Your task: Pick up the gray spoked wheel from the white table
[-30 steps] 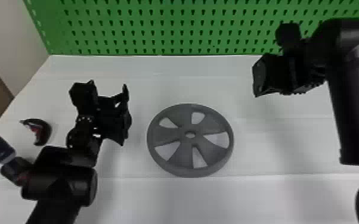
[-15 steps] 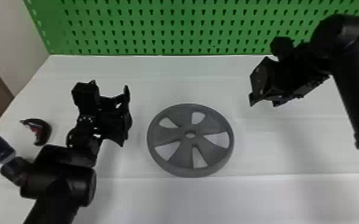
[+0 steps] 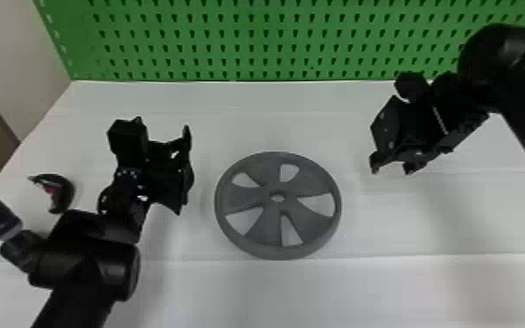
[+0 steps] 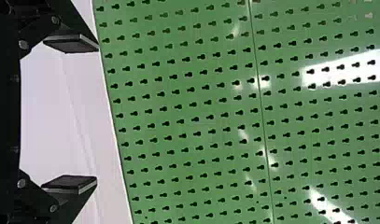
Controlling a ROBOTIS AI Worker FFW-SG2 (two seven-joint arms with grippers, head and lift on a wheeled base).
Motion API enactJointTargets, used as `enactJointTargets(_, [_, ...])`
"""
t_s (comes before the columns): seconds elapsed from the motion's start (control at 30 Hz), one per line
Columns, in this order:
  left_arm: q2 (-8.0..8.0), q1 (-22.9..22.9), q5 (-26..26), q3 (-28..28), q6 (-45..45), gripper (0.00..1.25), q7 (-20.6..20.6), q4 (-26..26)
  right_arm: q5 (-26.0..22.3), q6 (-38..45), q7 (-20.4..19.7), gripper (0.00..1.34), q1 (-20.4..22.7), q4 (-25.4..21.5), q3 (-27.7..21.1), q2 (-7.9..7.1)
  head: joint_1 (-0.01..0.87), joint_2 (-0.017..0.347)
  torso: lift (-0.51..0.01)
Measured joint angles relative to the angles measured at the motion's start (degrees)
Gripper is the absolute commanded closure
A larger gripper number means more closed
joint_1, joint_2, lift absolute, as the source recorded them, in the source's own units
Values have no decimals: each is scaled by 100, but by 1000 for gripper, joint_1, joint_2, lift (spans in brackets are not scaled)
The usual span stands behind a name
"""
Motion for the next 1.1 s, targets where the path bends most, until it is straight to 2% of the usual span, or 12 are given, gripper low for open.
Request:
enactJointTargets(0.27, [7,-7,1,-9,5,265,0,0,-144,0,1,473,-64,127,205,-69,806,44,-98])
enactJointTargets(0.77, [7,-21,49,-3,5,265,2,0,-233,0,0,473,-60,166,317,-58,806,44,-98])
enactJointTargets(1.1, [7,-22,81,4,5,265,3,0,-627,0,0,473,-111,209,733,-28,806,44,-98])
